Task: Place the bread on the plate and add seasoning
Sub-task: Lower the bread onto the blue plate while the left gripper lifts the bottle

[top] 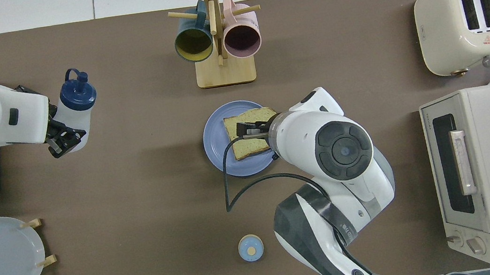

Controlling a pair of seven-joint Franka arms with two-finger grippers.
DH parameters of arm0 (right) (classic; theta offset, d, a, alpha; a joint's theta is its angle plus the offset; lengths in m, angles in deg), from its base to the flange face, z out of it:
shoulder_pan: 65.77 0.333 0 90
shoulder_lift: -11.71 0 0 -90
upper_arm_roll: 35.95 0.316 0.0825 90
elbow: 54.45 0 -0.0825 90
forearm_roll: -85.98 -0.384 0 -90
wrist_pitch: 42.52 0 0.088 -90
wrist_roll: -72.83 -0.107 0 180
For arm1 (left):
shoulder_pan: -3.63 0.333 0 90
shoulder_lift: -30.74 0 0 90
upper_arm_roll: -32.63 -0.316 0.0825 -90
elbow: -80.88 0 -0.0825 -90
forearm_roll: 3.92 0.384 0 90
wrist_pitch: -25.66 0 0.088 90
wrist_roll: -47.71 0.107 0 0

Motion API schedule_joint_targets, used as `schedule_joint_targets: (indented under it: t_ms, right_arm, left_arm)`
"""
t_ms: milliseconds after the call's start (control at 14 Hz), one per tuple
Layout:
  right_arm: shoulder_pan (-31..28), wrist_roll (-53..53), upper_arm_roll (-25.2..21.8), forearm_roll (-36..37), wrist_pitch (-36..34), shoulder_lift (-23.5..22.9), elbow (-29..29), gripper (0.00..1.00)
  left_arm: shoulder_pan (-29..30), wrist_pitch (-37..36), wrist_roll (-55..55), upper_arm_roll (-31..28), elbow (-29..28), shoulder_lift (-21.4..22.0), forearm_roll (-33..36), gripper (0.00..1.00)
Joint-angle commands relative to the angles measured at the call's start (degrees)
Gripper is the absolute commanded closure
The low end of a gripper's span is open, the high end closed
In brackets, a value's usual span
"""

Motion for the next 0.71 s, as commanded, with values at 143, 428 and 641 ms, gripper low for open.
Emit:
schedule_joint_targets:
  t_ms: [143,428,641]
  right_arm:
    - [-3.16,2.00,0.38,-17.61,-15.58,-1.59,14.34,0.00]
    - [-5.20,1.65,0.47,-30.91,-19.92,0.42,16.83,0.07]
    - [-4.41,0.78,0.82,-35.49,-19.84,2.44,17.18,0.10]
  left_arm:
    - [-4.73,0.26,3.76,-0.14,-9.19,7.61,-0.47,1.00]
    - [-7.90,2.89,3.41,0.12,-14.10,10.86,-0.91,1.00]
    - [-9.22,12.54,3.06,0.30,-25.69,18.23,-2.14,1.00]
